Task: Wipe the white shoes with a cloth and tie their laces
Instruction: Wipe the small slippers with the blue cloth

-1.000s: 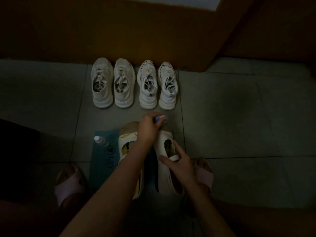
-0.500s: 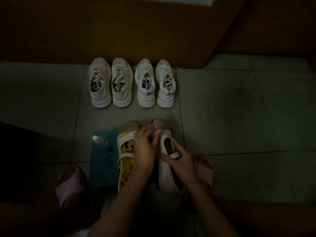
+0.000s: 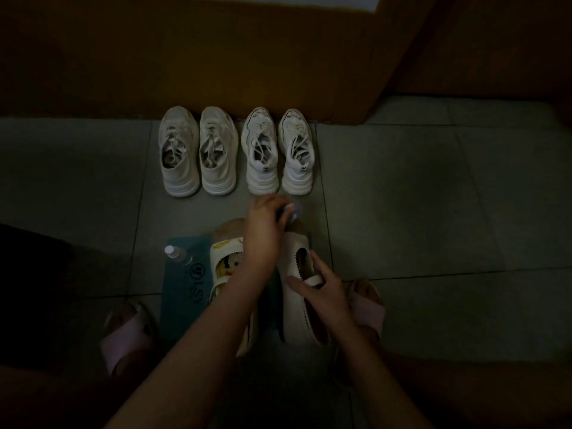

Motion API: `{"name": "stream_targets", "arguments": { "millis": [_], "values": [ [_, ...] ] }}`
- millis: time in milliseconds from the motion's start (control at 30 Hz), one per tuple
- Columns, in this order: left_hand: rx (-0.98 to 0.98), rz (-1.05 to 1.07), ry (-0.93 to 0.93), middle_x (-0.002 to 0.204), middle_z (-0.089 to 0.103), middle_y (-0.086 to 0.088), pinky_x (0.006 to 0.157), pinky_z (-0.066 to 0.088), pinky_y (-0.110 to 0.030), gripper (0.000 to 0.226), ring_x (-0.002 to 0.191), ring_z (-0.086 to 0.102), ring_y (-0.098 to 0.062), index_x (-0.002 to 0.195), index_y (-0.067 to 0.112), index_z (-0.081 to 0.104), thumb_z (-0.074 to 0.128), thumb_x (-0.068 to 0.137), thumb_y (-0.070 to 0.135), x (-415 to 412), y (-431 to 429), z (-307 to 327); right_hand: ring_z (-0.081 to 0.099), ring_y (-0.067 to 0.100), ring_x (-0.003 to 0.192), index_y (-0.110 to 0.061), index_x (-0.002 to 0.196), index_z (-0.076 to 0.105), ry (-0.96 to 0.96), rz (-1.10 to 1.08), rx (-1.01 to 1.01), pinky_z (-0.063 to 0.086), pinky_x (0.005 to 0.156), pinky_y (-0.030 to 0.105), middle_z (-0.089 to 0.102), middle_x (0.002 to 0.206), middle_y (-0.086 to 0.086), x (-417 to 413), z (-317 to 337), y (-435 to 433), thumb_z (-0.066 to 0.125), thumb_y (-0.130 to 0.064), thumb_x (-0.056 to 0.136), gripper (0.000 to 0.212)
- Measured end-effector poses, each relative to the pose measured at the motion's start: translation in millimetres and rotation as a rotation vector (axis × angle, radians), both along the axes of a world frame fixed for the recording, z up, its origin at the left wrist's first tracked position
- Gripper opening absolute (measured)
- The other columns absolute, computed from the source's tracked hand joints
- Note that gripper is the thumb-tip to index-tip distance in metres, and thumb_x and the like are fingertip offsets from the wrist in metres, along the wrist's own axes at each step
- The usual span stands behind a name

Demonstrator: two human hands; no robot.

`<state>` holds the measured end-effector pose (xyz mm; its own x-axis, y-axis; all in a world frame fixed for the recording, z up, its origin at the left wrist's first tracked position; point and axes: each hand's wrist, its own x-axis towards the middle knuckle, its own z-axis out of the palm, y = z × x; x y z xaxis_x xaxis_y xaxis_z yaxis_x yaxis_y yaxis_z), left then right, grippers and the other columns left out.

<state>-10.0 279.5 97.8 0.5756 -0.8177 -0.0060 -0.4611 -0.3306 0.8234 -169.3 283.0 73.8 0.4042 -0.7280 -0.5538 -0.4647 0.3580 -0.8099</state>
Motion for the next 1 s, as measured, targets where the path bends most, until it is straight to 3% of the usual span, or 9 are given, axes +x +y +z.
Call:
{"name": "stream_targets", "arguments": {
  "millis": [100, 333, 467, 567, 633, 733, 833, 933, 1000],
  "values": [
    [0.150, -0.201, -0.147, 0.107, 0.063, -0.006, 0.087, 0.036, -0.027, 0.016, 0.104, 0.048, -0.020, 0.095, 0.010, 0.069, 0.055, 0.091, 0.018, -5.0, -7.1, -9.2, 0.052, -0.002, 0.108, -0.030, 0.138, 0.044, 0.020, -0.016, 0.004, 0.042, 0.075, 0.007, 0.054, 0.129, -0.014, 1.6, -0.7, 1.2, 0.078, -0.027, 0.073, 0.073],
    [0.128, -0.205, -0.287, 0.114, 0.061, -0.008, 0.087, 0.025, -0.018, 0.022, 0.109, 0.045, -0.021, 0.105, 0.007, 0.068, 0.052, 0.094, 0.018, -21.9, 13.3, -14.6, 0.050, -0.021, 0.082, -0.029, 0.129, 0.050, -0.014, -0.050, -0.014, 0.041, 0.066, -0.002, 0.054, 0.097, -0.028, 4.9, 5.7, 1.9, 0.076, -0.016, 0.077, 0.060],
    [0.078, -0.221, -0.316, 0.088, 0.068, -0.008, 0.076, 0.027, -0.016, 0.006, 0.089, 0.051, -0.018, 0.081, 0.009, 0.072, 0.067, 0.079, 0.010, -30.3, 25.9, -5.8, 0.055, -0.012, 0.095, -0.029, 0.127, 0.052, -0.038, -0.066, 0.000, 0.044, 0.071, 0.002, 0.058, 0.100, -0.025, 5.7, 5.5, 3.9, 0.077, -0.014, 0.075, 0.060],
    [0.115, -0.190, -0.217, 0.100, 0.067, -0.005, 0.074, 0.024, -0.014, 0.013, 0.096, 0.049, -0.020, 0.093, 0.010, 0.071, 0.062, 0.087, 0.018, -34.3, 37.5, -5.9, 0.054, -0.011, 0.095, -0.032, 0.124, 0.052, -0.036, -0.074, -0.003, 0.043, 0.070, 0.000, 0.058, 0.099, -0.024, 5.3, 6.7, 4.1, 0.076, -0.014, 0.076, 0.056],
    [0.107, -0.120, -0.134, 0.103, 0.066, -0.002, 0.080, 0.031, -0.018, 0.014, 0.097, 0.050, -0.018, 0.096, 0.015, 0.070, 0.059, 0.089, 0.021, -38.5, 48.9, -10.4, 0.050, -0.014, 0.088, -0.025, 0.132, 0.049, -0.019, -0.065, -0.007, 0.041, 0.065, -0.002, 0.055, 0.103, -0.021, 5.2, 10.0, 4.3, 0.076, -0.019, 0.076, 0.062],
    [0.075, -0.008, 0.003, 0.098, 0.065, 0.005, 0.083, 0.038, -0.022, 0.014, 0.093, 0.054, -0.011, 0.094, 0.022, 0.068, 0.055, 0.091, 0.026, -43.1, 65.4, -12.5, 0.049, -0.007, 0.095, -0.021, 0.137, 0.045, -0.015, -0.053, -0.004, 0.040, 0.064, -0.004, 0.055, 0.120, -0.008, 3.4, 9.7, 4.4, 0.076, -0.020, 0.077, 0.068],
    [0.014, 0.133, 0.122, 0.088, 0.066, 0.006, 0.078, 0.048, -0.031, 0.021, 0.085, 0.059, -0.012, 0.090, 0.022, 0.068, 0.051, 0.092, 0.033, -32.6, 60.4, -9.3, 0.049, -0.003, 0.102, -0.022, 0.139, 0.043, -0.022, -0.049, 0.011, 0.041, 0.069, -0.002, 0.053, 0.125, -0.009, 3.0, 8.4, 4.6, 0.075, -0.016, 0.077, 0.069],
    [-0.035, 0.243, 0.166, 0.086, 0.064, 0.005, 0.072, 0.046, -0.023, 0.018, 0.081, 0.059, -0.009, 0.092, 0.016, 0.069, 0.055, 0.092, 0.027, -13.7, 31.5, 1.8, 0.049, 0.002, 0.112, -0.027, 0.139, 0.043, -0.014, -0.051, 0.019, 0.041, 0.082, 0.010, 0.052, 0.135, -0.007, 1.9, 4.5, 4.8, 0.077, -0.020, 0.076, 0.072],
    [-0.035, 0.216, 0.177, 0.078, 0.061, 0.007, 0.066, 0.039, -0.010, 0.014, 0.073, 0.056, 0.001, 0.087, 0.016, 0.067, 0.056, 0.092, 0.023, -6.5, 12.3, 6.7, 0.051, 0.002, 0.111, -0.028, 0.138, 0.044, -0.020, -0.057, 0.034, 0.041, 0.081, 0.011, 0.053, 0.135, -0.008, 2.5, 4.8, 5.1, 0.077, -0.021, 0.075, 0.071]
  ]
}}
